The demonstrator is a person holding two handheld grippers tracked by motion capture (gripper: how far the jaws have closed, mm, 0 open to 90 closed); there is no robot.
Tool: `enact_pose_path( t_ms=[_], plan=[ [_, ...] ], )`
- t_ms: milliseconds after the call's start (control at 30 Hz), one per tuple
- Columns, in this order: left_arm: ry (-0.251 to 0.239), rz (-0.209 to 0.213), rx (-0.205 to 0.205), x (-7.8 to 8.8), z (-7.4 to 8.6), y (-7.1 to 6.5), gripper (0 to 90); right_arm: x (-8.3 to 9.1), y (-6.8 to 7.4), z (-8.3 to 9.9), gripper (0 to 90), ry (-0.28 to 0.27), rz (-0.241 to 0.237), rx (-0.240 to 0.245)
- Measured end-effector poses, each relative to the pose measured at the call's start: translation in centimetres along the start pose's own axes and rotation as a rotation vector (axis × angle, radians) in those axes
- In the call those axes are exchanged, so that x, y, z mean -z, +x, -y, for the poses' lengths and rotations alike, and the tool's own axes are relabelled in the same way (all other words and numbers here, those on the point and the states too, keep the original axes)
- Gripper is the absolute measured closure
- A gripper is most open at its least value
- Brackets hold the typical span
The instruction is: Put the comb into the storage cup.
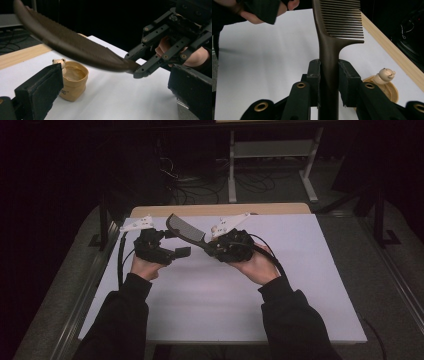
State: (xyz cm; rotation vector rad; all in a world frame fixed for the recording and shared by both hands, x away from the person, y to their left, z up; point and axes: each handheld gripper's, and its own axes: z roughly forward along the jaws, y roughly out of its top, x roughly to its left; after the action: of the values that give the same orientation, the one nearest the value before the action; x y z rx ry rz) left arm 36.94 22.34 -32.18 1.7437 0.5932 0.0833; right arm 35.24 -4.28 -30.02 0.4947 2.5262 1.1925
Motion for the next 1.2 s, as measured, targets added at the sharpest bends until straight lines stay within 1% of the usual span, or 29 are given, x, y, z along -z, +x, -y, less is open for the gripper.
enact_pose_path(
  t_ms=[100,200,300,333,467,567,633,700,733,867,967,1033,1200],
  plan=[
    [0.005,-0.002,0.006,-0.1,-0.2,0.2,0.0,-0.2,0.1,-0.1,71.1,0.005,0.000,0.006],
    [0.005,0.008,0.019,-0.2,-0.3,0.2,0.7,-0.4,0.2,-0.2,71.1,0.004,-0.001,0.006],
    [0.006,0.021,0.021,-0.3,-0.4,0.1,7.0,-0.7,0.3,-0.2,71.1,0.016,-0.001,0.011],
    [0.007,0.024,0.023,-0.4,-0.5,0.1,7.0,-0.7,0.3,-0.2,71.1,0.019,-0.001,0.015],
    [0.009,0.027,0.022,-0.6,-0.5,-0.1,12.3,-0.9,0.4,-0.2,71.1,0.024,-0.002,0.017],
    [0.007,0.038,0.045,-0.7,-0.7,-0.1,16.5,-0.9,0.4,-0.2,71.1,0.021,-0.001,0.016],
    [0.016,0.045,0.055,-0.7,-0.8,-0.1,21.0,-0.9,0.4,-0.2,71.1,0.022,0.002,0.014],
    [0.032,0.033,0.065,-0.9,-0.8,-0.2,26.3,-0.8,0.3,-0.2,71.1,0.023,0.004,0.017],
    [0.036,0.033,0.065,-0.9,-0.9,-0.2,28.8,-0.8,0.3,-0.1,71.1,0.026,0.006,0.015],
    [0.035,0.022,0.082,-1.1,-1.0,-0.2,37.1,-0.7,0.3,-0.1,71.1,0.031,0.009,0.012],
    [0.023,0.015,0.103,-1.2,-1.0,-0.1,41.4,-0.8,0.5,-0.1,71.1,0.032,0.011,0.021],
    [0.015,0.023,0.115,-1.2,-1.0,0.0,43.3,-0.9,0.5,-0.1,71.1,0.032,0.016,0.024],
    [0.022,-0.003,0.130,-1.0,-1.0,0.3,50.8,-1.0,0.6,-0.1,71.1,0.038,0.015,0.027]
  ],
)
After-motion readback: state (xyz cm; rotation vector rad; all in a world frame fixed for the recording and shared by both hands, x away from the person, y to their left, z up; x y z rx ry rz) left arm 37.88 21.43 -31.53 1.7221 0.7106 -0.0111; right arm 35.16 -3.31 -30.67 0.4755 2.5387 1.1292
